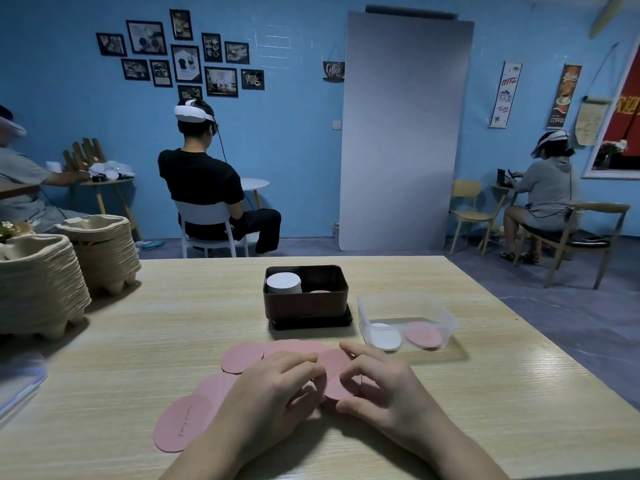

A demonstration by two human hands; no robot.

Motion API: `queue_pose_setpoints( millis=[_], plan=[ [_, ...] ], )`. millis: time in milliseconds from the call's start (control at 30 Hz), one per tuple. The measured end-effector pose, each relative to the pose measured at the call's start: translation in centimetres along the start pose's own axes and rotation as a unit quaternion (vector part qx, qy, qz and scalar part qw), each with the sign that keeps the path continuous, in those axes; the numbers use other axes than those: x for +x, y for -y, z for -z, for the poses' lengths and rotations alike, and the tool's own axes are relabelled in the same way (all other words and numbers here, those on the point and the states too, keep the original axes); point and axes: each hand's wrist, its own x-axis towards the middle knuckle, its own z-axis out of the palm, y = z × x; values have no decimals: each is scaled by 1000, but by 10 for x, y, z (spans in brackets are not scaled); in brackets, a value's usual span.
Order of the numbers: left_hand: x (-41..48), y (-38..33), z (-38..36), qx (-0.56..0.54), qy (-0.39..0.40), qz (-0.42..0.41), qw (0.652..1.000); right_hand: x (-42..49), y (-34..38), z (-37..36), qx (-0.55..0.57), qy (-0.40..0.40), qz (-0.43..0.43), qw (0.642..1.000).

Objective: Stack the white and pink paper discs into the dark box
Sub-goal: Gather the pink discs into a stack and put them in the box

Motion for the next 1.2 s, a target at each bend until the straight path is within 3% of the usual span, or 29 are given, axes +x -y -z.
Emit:
queue_pose_setpoints(
  millis=[100, 433, 733, 1033, 1200],
  plan=[
    [0, 0, -1, 7, 5, -4, 1000, 1, -3, -2, -70, 7, 14, 997],
    [-1, 0, -2, 5, 43, 20, 999, 1, -6, 18, -157, -3, 32, 987],
    [13, 3, 3, 68, 160, -7, 985, -12, -21, 27, -171, -30, 2, 985],
    [39, -2, -1, 44, 205, -26, 977, -13, -17, 31, -155, -35, -24, 987],
    [34, -2, -5, 15, 181, -15, 983, -13, -17, 32, -148, -32, -38, 988]
  ],
)
